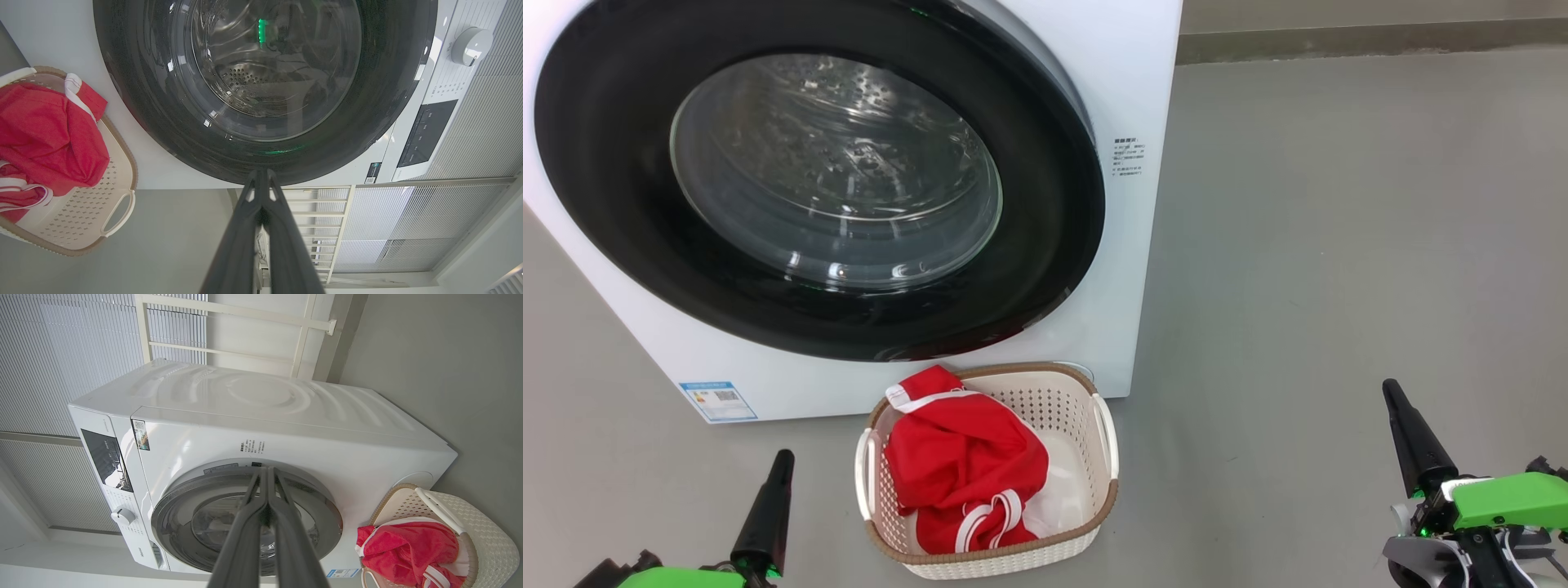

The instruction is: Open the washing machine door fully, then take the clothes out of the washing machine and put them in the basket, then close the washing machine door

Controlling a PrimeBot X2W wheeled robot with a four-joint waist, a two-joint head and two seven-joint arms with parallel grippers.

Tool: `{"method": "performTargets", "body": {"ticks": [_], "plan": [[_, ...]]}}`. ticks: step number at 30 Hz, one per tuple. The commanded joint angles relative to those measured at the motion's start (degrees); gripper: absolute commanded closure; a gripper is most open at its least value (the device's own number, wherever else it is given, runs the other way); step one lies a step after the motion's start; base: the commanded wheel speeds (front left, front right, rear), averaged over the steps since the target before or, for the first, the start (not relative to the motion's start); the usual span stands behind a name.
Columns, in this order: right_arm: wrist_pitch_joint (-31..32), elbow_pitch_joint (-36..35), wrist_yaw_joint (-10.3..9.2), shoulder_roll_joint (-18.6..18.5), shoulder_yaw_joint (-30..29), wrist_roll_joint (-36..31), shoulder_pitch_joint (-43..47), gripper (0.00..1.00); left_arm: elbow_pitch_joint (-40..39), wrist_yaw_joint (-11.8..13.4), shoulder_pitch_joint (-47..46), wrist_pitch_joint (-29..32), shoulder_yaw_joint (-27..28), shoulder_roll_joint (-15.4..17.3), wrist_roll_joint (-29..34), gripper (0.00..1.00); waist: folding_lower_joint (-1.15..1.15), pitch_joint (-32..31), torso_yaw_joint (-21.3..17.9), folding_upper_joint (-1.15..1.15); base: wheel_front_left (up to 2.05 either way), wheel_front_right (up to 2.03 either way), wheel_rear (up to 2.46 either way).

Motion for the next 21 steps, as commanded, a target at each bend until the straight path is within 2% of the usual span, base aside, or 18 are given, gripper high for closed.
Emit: {"method": "performTargets", "body": {"ticks": [1,21], "plan": [[0.4,-1.7,-0.03,-0.3,0.9,0.3,-2.3,1.00,-1.2,-0.4,-2.3,0.5,2.0,0.8,-0.2,1.00,0.00,0.0,0.0,0.00,0.00,0.00,0.00],[0.5,-1.7,-0.03,-0.2,0.7,0.2,-2.3,1.00,-1.2,-0.4,-2.3,0.7,2.3,0.6,0.0,1.00,0.00,0.0,0.0,0.00,0.00,0.00,0.00]]}}
